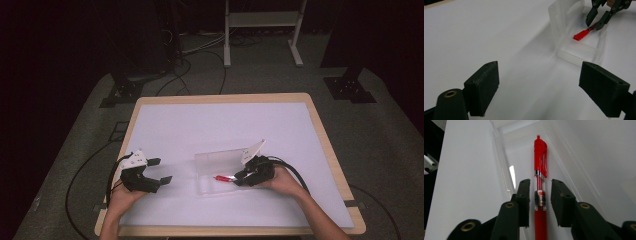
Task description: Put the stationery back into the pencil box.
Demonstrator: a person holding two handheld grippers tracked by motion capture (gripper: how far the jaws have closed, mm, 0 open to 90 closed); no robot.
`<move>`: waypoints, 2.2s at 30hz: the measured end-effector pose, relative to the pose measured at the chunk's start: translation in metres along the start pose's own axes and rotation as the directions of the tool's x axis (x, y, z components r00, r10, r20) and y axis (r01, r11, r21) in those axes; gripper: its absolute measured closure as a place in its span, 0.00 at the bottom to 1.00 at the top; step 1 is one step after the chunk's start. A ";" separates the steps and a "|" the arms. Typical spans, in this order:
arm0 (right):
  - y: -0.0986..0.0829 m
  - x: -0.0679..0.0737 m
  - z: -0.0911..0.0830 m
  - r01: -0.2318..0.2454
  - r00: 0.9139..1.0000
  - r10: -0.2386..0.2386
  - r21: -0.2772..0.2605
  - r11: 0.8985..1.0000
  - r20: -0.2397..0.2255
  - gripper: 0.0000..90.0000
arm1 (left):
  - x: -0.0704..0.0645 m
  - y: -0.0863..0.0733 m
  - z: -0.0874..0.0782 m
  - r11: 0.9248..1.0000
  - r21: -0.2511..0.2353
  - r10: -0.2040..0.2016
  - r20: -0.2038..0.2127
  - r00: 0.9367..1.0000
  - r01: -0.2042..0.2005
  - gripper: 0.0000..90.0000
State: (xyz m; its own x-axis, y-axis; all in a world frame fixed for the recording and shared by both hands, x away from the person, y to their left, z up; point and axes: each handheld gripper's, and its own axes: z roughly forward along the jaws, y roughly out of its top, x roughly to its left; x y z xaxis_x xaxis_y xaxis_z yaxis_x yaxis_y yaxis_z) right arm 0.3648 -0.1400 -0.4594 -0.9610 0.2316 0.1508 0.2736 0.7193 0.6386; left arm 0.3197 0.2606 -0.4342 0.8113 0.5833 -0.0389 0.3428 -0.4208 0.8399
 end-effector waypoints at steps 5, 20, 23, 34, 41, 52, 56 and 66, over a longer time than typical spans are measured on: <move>0.000 0.000 -0.009 -0.015 1.000 0.015 -0.031 0.999 0.011 0.68 | 0.000 0.000 -0.002 1.000 -0.007 -0.005 -0.003 1.000 0.005 0.18; -0.003 0.001 -0.032 -0.046 0.998 0.051 -0.098 0.994 0.049 0.57 | -0.001 0.000 -0.001 1.000 -0.004 0.002 -0.001 1.000 -0.002 0.18; -0.002 0.000 -0.035 -0.051 0.997 0.057 -0.103 0.993 0.053 0.55 | -0.002 0.000 -0.002 1.000 -0.002 0.003 -0.004 1.000 -0.003 0.17; -0.006 0.000 -0.041 -0.063 0.996 0.069 -0.106 0.992 0.059 0.49 | -0.002 -0.001 -0.002 1.000 0.001 0.003 -0.006 1.000 -0.003 0.17; -0.007 0.002 -0.048 -0.063 0.994 0.072 -0.115 0.991 0.080 0.46 | -0.002 -0.001 -0.002 1.000 -0.003 0.002 -0.002 1.000 -0.002 0.17; -0.018 0.002 -0.060 -0.083 0.989 0.096 -0.120 0.989 0.110 0.43 | -0.002 0.000 -0.002 1.000 -0.003 0.002 -0.004 1.000 -0.002 0.17; -0.023 0.002 -0.063 -0.088 0.988 0.103 -0.126 0.988 0.119 0.42 | -0.002 -0.001 -0.003 1.000 -0.005 0.001 -0.008 1.000 -0.001 0.17; -0.034 0.004 -0.076 -0.100 0.982 0.121 -0.142 0.985 0.148 0.42 | -0.002 -0.001 -0.003 1.000 -0.006 -0.001 -0.007 1.000 0.001 0.17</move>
State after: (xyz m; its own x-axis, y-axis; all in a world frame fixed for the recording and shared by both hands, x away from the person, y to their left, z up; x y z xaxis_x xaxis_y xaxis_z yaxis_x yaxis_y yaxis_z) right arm 0.3482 -0.2132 -0.4235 -0.9045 0.4109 0.1138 0.3597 0.5919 0.7213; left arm 0.3162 0.2619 -0.4331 0.8077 0.5885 -0.0362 0.3407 -0.4157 0.8433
